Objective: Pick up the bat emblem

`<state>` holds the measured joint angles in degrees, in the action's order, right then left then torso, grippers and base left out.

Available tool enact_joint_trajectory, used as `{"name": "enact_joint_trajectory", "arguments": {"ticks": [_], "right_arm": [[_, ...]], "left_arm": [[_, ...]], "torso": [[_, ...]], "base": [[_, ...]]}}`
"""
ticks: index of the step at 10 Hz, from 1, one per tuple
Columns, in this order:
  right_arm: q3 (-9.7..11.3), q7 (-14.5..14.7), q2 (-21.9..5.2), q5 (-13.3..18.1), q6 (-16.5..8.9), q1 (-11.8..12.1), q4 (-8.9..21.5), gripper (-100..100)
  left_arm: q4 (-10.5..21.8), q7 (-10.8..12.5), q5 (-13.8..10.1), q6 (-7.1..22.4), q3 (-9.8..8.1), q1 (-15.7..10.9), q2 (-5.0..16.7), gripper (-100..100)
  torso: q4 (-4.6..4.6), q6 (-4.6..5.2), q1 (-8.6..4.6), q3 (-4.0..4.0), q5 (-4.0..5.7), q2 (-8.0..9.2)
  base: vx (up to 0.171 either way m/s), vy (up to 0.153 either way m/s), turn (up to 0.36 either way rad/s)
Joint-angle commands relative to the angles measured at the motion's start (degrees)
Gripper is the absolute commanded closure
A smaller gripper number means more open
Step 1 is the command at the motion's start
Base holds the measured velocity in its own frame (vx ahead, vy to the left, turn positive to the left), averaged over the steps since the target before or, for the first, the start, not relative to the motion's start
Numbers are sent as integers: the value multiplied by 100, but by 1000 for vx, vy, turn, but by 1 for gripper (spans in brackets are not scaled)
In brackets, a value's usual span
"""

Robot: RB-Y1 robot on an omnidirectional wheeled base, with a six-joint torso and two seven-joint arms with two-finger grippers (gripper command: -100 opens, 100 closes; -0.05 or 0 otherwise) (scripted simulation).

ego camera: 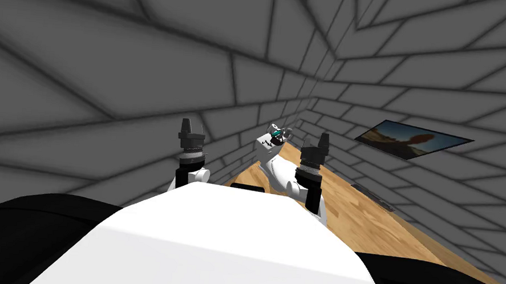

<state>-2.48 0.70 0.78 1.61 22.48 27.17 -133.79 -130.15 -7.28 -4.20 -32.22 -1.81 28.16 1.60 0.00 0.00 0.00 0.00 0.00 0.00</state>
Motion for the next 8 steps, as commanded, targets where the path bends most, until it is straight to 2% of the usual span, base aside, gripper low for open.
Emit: {"name": "enact_joint_trajectory", "arguments": {"ticks": [1, 4, 5, 7, 8], "right_arm": [[31, -13, -185, 14, -34, 50, 9, -100], [153, -68, -702, 71, -162, 254, 35, -100], [153, -68, -747, 71, -162, 254, 35, -100], [277, -127, -1134, 128, -288, 467, 50, -100], [277, -127, -1253, 128, -288, 467, 50, -100]], "left_arm": [[0, 0, 0, 0, 0, 0, 0, 0], [0, 0, 0, 0, 0, 0, 0, 0], [0, 0, 0, 0, 0, 0, 0, 0], [0, 0, 0, 0, 0, 0, 0, 0], [0, 0, 0, 0, 0, 0, 0, 0]], "torso": [[0, 0, 0, 0, 0, 0], [-2, -1, -9, -5, 2, -8], [-3, -1, -8, -8, 2, -14], [-3, -1, -7, -7, 1, -12], [-3, -2, -13, -8, 3, -13]], "base": [[8, -3, 84], [28, -16, 150], [35, -13, 46], [33, -24, 180], [32, -29, 101]]}}
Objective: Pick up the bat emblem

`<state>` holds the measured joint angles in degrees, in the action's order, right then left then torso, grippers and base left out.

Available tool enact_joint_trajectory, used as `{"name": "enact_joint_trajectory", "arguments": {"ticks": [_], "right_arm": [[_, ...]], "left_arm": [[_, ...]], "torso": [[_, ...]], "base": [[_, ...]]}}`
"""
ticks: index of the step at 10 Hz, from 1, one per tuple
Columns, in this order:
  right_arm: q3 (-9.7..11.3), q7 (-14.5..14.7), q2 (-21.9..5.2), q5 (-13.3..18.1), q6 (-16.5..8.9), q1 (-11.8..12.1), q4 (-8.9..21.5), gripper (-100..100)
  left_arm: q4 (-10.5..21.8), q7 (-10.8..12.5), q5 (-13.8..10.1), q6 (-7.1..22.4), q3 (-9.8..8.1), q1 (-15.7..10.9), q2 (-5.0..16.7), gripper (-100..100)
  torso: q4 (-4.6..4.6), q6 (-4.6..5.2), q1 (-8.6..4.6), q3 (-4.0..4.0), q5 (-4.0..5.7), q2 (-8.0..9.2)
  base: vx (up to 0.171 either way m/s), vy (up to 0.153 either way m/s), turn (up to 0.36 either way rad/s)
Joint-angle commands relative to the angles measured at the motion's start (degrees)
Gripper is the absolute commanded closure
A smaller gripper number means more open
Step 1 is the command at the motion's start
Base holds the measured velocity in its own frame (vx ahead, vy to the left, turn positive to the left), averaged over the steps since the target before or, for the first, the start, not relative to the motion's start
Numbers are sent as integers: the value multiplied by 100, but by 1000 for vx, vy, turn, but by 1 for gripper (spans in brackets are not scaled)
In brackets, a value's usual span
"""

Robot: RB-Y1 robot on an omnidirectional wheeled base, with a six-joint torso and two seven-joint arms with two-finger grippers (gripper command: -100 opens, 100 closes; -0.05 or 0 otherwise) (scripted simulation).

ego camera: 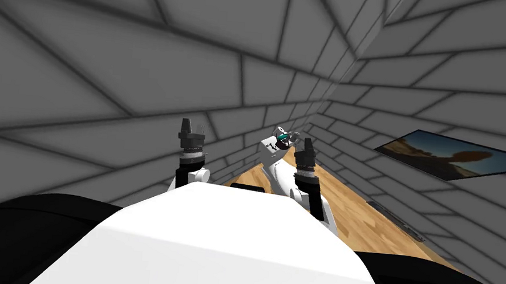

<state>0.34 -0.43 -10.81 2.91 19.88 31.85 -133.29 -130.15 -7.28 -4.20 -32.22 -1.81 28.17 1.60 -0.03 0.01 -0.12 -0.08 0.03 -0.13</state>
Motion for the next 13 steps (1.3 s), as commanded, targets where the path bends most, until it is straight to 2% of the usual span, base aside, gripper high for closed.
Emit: {"name": "enact_joint_trajectory", "arguments": {"ticks": [1, 4, 5, 6, 7, 8, 9, 10, 11, 12, 13], "right_arm": [[68, -49, -286, 32, -100, 127, 6, -100], [147, -88, -687, 68, -177, 265, 8, -100], [231, -129, -890, 107, -259, 413, 7, -100], [231, -129, -1010, 107, -259, 413, 7, -100], [320, -173, -1216, 148, -345, 570, 4, -100], [320, -173, -1350, 148, -345, 570, 4, -100], [413, -219, -1560, 191, -435, 734, -1, -100], [413, -219, -1705, 191, -435, 734, -1, -100], [510, -267, -1895, 234, -530, 904, -7, -100], [510, -267, -2075, 234, -530, 904, -7, -100], [609, -315, -2248, 278, -628, 1077, -14, -100]], "left_arm": [[0, 0, 0, 0, 0, 0, 0, 0], [0, 0, 0, 0, 0, -1, 0, 0], [0, 0, 0, 0, 0, 0, 0, 0], [0, 0, 0, 0, 1, -1, 0, 0], [0, 0, 0, 0, 0, 0, 0, 0], [0, 0, 0, 0, 0, -1, 0, 0], [0, 0, 0, 0, 0, 0, 0, 0], [0, 0, 0, 0, 0, 0, 0, 0], [0, 0, 0, 0, 0, 0, 0, 0], [0, 0, 0, 0, 0, 0, 0, 0], [0, 0, 0, 0, 0, 1, 0, 0]], "torso": [[0, 0, 0, 0, 0, 0], [0, -2, 2, 0, -1, 0], [0, 0, 2, 1, -1, 1], [0, -3, 2, 0, -1, 0], [0, 2, 2, 0, 0, 0], [-1, -3, 0, -2, 0, -4], [-1, 2, 0, -1, 0, -2], [-1, -2, 1, -2, -1, -4], [-1, 1, 1, -2, 0, -3], [-1, -2, 0, -2, 0, -3], [0, 2, 1, -1, 0, -2]], "base": [[38, -19, 173], [29, -23, 125], [32, -22, 263], [32, -29, 81], [44, -31, 223], [33, -32, 94], [40, -30, 185], [33, -31, 130], [35, -32, 263], [31, -35, 104], [28, -38, 203]]}}
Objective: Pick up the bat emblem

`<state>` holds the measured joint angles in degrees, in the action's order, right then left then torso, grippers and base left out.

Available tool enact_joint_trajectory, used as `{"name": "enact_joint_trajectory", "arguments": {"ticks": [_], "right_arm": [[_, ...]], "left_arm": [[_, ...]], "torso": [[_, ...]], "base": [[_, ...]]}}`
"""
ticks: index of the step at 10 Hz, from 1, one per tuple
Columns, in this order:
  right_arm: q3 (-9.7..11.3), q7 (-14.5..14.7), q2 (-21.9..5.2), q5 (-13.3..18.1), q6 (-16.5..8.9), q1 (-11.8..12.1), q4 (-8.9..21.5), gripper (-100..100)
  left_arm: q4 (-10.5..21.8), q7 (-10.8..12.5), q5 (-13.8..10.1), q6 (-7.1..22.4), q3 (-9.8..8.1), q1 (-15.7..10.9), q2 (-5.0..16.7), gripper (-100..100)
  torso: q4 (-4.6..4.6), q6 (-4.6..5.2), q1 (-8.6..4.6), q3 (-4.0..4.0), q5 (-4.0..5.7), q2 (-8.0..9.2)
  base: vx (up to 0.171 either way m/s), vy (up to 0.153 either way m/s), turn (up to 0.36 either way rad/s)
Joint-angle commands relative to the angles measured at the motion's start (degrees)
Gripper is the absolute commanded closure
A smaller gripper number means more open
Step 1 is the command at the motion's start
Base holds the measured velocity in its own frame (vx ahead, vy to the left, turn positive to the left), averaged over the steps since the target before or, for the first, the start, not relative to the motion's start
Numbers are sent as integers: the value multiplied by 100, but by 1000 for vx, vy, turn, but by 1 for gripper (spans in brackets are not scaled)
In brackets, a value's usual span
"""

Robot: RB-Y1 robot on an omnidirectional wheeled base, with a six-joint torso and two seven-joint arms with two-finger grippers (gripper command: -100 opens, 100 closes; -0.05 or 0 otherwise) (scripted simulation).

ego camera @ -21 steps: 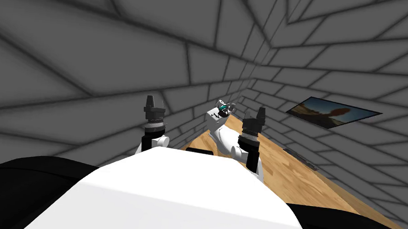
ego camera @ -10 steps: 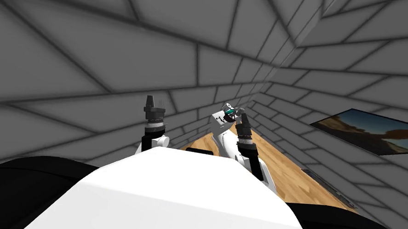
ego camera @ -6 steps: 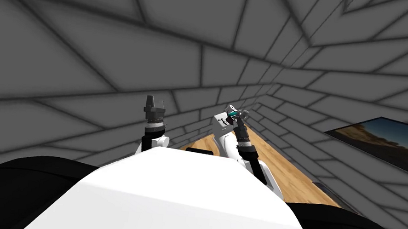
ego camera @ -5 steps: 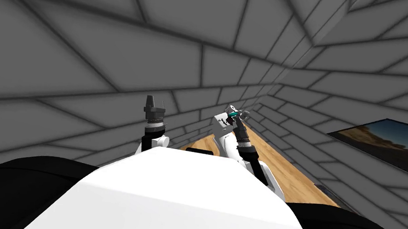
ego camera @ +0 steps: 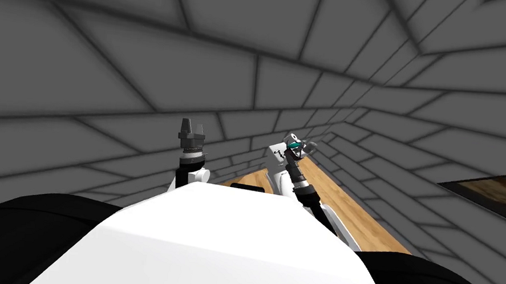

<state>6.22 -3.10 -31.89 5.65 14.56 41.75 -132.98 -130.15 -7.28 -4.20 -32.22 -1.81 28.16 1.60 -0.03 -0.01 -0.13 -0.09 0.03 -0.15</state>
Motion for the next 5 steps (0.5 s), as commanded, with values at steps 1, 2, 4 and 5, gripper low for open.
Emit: {"name": "enact_joint_trajectory", "arguments": {"ticks": [1, 2, 4, 5], "right_arm": [[21, -48, -286, 4, -96, 86, -45, -100], [21, -48, -351, 4, -96, 86, -45, -100], [123, -97, -749, 48, -199, 261, -53, -100], [227, -146, -943, 92, -306, 436, -60, -100]], "left_arm": [[0, 0, 0, 0, 0, 0, 0, 0], [0, 0, 0, 0, 0, 1, 0, 0], [0, 0, 0, 0, 0, 0, 0, 0], [0, 0, 0, 0, 0, 1, 0, 0]], "torso": [[0, 0, 0, 0, 0, 0], [0, 3, 0, 0, 0, -1], [0, -1, 10, 1, -3, 1], [0, 4, 6, 0, -1, 0]], "base": [[30, -39, 133], [19, -16, 1], [26, -20, 199], [36, -38, 220]]}}
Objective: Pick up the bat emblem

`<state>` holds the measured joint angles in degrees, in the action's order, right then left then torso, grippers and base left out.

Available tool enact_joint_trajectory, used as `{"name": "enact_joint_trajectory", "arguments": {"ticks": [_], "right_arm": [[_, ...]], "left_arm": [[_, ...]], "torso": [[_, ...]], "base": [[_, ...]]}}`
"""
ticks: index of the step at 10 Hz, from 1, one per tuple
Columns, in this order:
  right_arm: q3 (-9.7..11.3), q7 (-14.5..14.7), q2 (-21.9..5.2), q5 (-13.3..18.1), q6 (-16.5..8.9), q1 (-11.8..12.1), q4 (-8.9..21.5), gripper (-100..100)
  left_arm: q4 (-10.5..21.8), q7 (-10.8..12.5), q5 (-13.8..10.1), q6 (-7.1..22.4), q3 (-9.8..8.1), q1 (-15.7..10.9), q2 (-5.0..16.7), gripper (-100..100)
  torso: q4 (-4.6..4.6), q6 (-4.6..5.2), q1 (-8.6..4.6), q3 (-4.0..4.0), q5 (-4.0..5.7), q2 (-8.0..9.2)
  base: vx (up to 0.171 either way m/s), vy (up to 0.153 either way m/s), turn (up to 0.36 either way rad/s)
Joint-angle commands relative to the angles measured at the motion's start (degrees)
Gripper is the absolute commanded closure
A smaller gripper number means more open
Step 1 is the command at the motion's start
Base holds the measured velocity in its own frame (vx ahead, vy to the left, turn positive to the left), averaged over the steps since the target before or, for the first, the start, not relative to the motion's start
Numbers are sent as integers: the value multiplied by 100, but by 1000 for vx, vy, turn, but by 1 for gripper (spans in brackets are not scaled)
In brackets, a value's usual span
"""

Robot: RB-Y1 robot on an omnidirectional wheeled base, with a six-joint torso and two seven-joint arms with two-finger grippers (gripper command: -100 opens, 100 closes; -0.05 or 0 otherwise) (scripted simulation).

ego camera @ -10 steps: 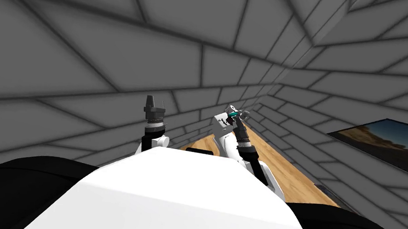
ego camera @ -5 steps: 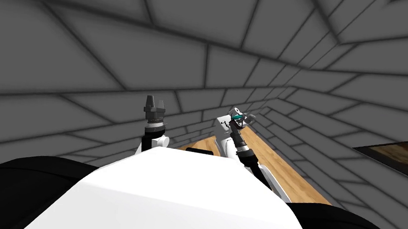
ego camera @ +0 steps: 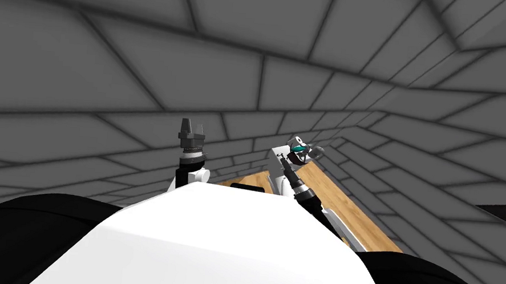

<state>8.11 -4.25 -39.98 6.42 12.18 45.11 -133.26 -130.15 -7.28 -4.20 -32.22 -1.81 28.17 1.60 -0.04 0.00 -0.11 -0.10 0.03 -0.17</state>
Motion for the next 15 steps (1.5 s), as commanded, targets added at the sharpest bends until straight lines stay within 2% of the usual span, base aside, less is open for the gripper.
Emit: {"name": "enact_joint_trajectory", "arguments": {"ticks": [1, 2, 3, 4, 5, 7, 8, 9, 10, 12, 13, 15], "right_arm": [[38, -31, -286, 15, -68, 100, -32, -100], [38, -31, -351, 15, -68, 100, -32, -100], [143, -79, -580, 58, -179, 273, -39, -100], [143, -79, -751, 58, -179, 273, -39, -100], [247, -126, -913, 100, -294, 442, -44, -100], [247, -126, -1204, 100, -294, 442, -44, -100], [351, -171, -1411, 140, -413, 605, -46, -100], [351, -171, -1588, 140, -413, 605, -46, -100], [453, -213, -1773, 178, -537, 761, -45, -100], [453, -213, -2082, 178, -537, 761, -45, -100], [554, -253, -2261, 214, -664, 908, -39, -100], [554, -253, -2533, 214, -664, 908, -39, -100]], "left_arm": [[0, 0, 0, 0, 0, 0, 0, 0], [0, 0, 0, 0, 0, 1, 0, 0], [0, 0, 0, 0, -1, 1, 0, 0], [0, 0, 0, 0, 0, 0, 0, 0], [0, 0, 0, 0, -1, 1, 0, 0], [0, 0, 0, 0, -1, 1, 0, 0], [0, 0, 0, 0, -1, 1, 0, 0], [0, 0, 0, 0, 0, 0, 0, 0], [0, 0, 0, 0, -1, 1, 0, 0], [0, 0, 0, 0, -1, 1, 0, 0], [0, 0, 0, 0, -1, 1, 0, 0], [0, 0, 0, 0, -1, 1, 0, 0]], "torso": [[0, 0, 0, 0, 0, 0], [0, 3, -1, -1, 0, -1], [1, 5, 5, 3, -1, 5], [1, -1, 4, 3, -1, 5], [1, 4, 2, 2, 0, 4], [0, 4, 1, 0, 0, 1], [1, 5, 8, 3, -1, 5], [1, 0, 8, 2, -2, 4], [1, 4, 6, 2, -1, 3], [0, 5, 4, 0, -1, 0], [1, 6, 9, 2, -1, 5], [1, 4, 9, 1, -1, 2]], "base": [[33, -39, 138], [13, -23, -3], [19, -27, 260], [23, -36, 137], [31, -37, 228], [18, -27, 64], [16, -18, 233], [18, -28, 154], [31, -26, 261], [17, -26, 57], [18, -15, 197], [12, -18, 94]]}}
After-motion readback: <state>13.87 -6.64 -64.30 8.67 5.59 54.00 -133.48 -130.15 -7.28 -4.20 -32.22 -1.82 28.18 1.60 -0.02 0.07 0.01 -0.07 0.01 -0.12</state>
